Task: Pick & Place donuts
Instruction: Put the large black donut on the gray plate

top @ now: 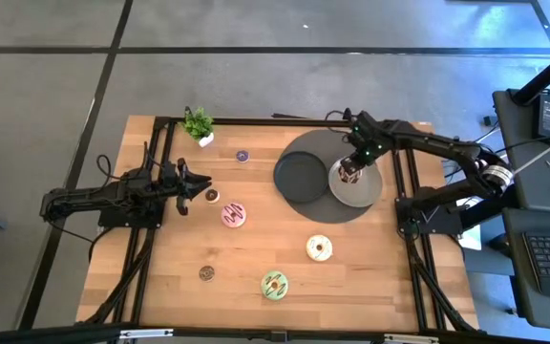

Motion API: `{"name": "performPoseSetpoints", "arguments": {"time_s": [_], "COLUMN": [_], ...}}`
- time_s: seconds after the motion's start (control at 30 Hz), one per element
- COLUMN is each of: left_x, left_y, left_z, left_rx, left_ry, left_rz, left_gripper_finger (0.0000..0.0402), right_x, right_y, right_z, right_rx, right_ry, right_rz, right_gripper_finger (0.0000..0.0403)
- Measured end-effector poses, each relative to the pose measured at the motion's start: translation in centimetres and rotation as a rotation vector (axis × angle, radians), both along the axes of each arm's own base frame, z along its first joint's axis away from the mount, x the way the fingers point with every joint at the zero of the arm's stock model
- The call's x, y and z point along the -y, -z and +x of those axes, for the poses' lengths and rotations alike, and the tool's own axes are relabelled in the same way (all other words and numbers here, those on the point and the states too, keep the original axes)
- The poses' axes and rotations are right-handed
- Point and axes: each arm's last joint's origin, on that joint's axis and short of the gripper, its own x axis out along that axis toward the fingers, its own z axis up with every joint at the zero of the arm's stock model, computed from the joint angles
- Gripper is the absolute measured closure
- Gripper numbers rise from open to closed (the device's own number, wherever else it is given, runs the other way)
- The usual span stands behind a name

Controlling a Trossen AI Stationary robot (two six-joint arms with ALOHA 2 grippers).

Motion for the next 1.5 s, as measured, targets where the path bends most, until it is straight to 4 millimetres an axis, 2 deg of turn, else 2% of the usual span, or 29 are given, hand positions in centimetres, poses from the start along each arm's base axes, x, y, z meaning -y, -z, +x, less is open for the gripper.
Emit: {"name": "performPoseSetpoints", "arguments": {"time_s": [0.13,0.77,1.3,1.5], "left_x": [0.0,0.0,0.0,0.0], "left_y": [0.0,0.0,0.0,0.0], "left_z": [0.0,0.0,0.0,0.0], "left_rx": [0.0,0.0,0.0,0.0], "left_ry": [0.0,0.0,-0.001,-0.001], "left_rz": [0.0,0.0,0.0,0.0], "left_gripper_finger": [0.0319,0.0319,0.0318,0.0319], "right_x": [0.1,-0.4,-0.5,-0.5], "right_y": [0.0,1.7,1.7,1.8], "right_z": [0.2,2.3,2.3,2.2], "right_rx": [0.06,0.044,0.038,0.03], "right_ry": [0.001,-0.042,-0.03,-0.05], "right_rz": [0.044,0.077,0.084,0.08], "right_gripper_finger": [0.0377,0.0377,0.0376,0.0346]}}
